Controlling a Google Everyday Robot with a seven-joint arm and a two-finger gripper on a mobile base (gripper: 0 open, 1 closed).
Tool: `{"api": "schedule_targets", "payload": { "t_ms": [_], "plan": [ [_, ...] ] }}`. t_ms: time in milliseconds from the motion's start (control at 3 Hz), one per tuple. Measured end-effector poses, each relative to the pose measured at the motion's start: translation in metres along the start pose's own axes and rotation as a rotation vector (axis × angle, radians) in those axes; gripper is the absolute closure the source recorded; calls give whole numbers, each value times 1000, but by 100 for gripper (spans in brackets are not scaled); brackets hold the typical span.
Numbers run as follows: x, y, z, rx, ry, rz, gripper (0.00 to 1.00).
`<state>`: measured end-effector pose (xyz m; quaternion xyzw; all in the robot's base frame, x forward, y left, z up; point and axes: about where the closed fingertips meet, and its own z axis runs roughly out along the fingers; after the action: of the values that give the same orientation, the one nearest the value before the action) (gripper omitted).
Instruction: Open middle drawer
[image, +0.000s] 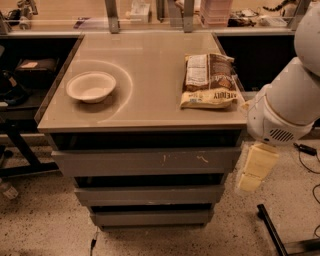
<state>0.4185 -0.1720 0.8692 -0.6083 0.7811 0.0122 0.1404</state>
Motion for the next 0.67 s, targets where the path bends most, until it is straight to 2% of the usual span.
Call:
{"api": "schedule_targets", "payload": {
  "t_ms": [333, 667],
  "plan": [
    [-3, 20, 34, -74, -40, 10, 0],
    [-16, 60, 120, -212, -115, 55, 0]
  ]
}}
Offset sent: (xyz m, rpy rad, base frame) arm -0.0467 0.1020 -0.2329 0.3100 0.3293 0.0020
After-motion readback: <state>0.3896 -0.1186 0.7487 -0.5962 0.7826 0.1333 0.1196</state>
